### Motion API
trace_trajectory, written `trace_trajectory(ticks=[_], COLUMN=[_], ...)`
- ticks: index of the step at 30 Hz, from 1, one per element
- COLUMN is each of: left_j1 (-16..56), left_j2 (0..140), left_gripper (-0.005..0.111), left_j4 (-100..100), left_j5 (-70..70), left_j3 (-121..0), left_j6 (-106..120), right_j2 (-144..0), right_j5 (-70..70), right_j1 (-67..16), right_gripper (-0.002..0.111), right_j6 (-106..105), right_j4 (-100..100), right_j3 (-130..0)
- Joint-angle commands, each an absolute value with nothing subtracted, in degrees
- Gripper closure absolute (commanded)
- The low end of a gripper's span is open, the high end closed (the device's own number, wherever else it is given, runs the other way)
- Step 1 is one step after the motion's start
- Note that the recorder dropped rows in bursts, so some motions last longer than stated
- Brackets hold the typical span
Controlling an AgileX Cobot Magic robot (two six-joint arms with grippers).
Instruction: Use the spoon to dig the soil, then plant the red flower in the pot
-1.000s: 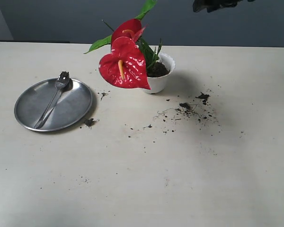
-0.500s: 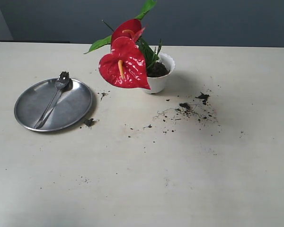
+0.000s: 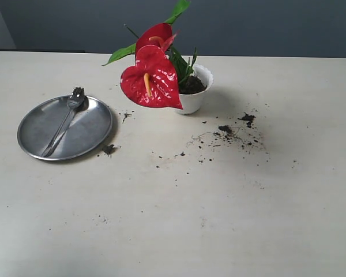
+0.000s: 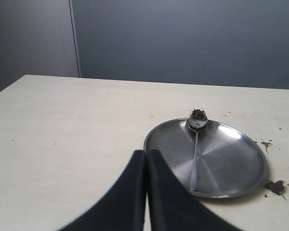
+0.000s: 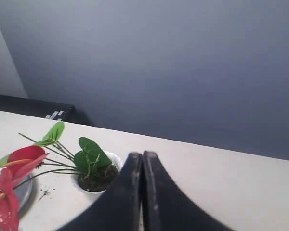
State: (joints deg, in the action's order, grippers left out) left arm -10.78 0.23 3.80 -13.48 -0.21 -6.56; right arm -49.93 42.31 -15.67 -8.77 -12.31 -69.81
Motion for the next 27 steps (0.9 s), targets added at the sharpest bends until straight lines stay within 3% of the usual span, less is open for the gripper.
trace_trajectory(ticks=[1, 16, 27], left_j1=[-10.82, -10.82, -10.82], left_j2=[0.0, 0.0, 0.0], left_gripper=[0.106, 0.106, 0.106], left_j4=[3.62, 3.62, 3.62], left_j5=[-13.32, -13.32, -13.18], left_j3=[0.0, 0.0, 0.0], left_j6=[-6.94, -6.94, -6.94], right_j2=[-47.2, -46.33, -34.61], right_j5=[42.75, 46.41, 30.43], right_j1=[-15.41, -15.41, -15.38], right_gripper=[0.109, 0.109, 0.109], right_j6=[-8.34, -8.34, -5.6], right_j4=[-16.02, -9.71, -3.12], right_j3=[-69.29, -67.66, -42.97])
